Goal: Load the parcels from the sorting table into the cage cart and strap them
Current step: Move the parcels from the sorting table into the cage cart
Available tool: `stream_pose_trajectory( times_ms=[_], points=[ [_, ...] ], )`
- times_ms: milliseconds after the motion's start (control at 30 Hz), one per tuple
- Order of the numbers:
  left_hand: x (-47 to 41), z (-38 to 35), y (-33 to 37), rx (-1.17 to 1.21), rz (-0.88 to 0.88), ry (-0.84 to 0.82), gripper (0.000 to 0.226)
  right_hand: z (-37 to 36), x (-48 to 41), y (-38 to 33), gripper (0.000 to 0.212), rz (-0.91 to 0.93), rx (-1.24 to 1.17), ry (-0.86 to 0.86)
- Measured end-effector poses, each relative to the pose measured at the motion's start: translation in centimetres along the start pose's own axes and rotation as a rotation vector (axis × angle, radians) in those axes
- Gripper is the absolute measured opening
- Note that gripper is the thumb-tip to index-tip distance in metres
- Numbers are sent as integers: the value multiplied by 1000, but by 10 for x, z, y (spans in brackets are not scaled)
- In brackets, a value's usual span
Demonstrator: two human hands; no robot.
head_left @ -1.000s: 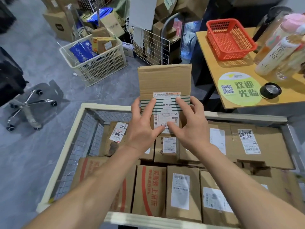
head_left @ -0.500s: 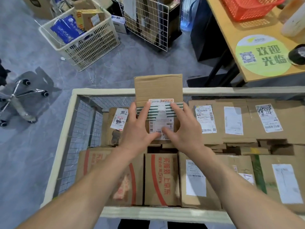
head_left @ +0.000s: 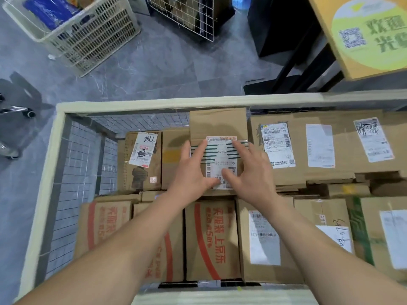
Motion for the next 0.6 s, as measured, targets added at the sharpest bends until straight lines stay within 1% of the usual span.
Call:
stream_pose_trajectory(
  times_ms=[200, 367, 500, 600],
  points=[
    [-32, -30, 1, -31, -5, -29, 110, -7, -14, 24, 86, -23, 116, -76],
    [-44, -44, -4, -55, 37, -47, 112, -21, -15, 40, 83, -3, 217, -91],
    [-50, -53, -6, -130, 48, -72, 111, -30, -15, 43, 72, 58, 321, -121],
    [-53, -58, -7, -165, 53, -86, 109, -34, -15, 44, 71, 71, 360, -135]
  ],
)
Point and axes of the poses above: each hand's wrist, its own x-axis away from the middle knuckle, its own z-axis out of the back of the hand, y = z × x, the point moved 2 cm from there along -x, towards the middle knuckle, and after that the axes turned 5 degrees about y, right-handed, at the moved point
